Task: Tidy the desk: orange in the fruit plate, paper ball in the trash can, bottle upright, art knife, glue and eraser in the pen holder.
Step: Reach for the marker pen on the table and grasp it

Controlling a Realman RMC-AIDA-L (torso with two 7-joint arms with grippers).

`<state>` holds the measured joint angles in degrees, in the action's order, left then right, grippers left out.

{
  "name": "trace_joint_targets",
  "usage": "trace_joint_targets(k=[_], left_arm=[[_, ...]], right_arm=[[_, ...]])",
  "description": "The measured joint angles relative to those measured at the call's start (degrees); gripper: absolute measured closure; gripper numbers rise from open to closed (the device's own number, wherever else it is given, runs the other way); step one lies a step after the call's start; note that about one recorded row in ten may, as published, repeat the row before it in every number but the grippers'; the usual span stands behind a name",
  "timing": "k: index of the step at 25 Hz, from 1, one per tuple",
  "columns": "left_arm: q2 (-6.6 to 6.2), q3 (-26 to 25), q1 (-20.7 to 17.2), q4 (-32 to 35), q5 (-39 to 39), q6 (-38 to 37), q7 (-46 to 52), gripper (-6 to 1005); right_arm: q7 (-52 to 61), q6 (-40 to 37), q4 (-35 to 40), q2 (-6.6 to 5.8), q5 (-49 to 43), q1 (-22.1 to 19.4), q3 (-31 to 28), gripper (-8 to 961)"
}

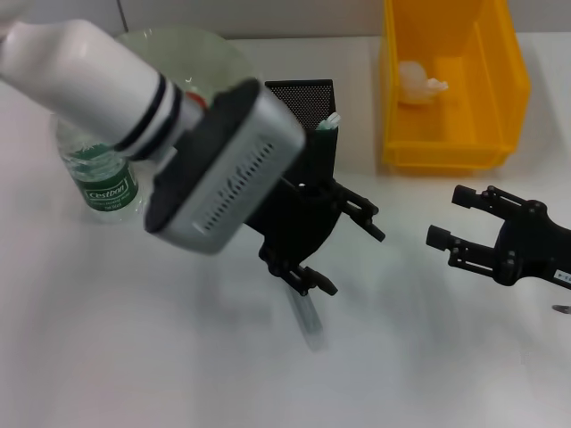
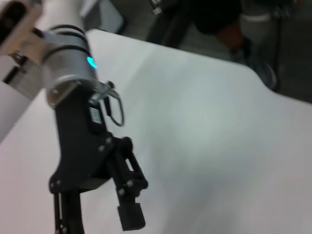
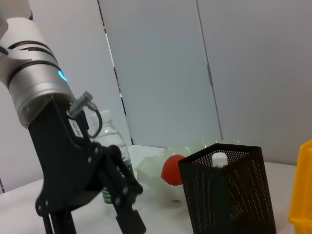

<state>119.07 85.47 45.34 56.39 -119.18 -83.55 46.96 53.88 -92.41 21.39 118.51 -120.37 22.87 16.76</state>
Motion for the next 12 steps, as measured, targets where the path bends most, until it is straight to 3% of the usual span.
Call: trace_joint_targets(k=[8,12], left_arm=[[0.1,10.2,-1.3,5.7,-4.0,7.6,-1.3,232],[0.1,12.4,-2.4,9.0,-6.2,7.8,-0.4,233]], right_arm=[[0.0,0.0,0.4,-0.1,0.3,-0.8,-0.3,161],[0.0,0.0,0.6,-0.42,0.5,-0.9,-0.4,161]])
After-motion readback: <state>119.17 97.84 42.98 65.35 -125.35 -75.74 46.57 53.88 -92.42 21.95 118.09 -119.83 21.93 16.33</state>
